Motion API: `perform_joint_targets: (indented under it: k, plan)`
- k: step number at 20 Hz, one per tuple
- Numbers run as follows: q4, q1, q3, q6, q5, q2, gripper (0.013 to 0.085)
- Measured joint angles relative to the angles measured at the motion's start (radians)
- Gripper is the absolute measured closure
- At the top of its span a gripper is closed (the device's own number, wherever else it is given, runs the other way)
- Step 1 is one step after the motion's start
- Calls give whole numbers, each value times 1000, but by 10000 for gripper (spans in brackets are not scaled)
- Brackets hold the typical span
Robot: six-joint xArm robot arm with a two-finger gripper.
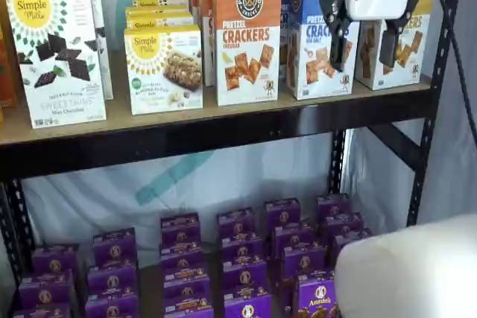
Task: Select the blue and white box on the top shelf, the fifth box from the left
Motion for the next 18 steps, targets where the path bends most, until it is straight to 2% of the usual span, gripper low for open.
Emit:
perform_joint_targets:
  k: [1, 2, 4, 12, 18]
  plan:
    - [12, -11, 2, -6, -3, -2, 130]
    - [51, -48, 10, -24, -14, -10, 130]
    - [75, -68, 14, -38, -24, -16, 130]
    - [7, -30, -17, -29, -70, 16, 130]
    - [-21, -21, -102, -29, -126, 99, 130]
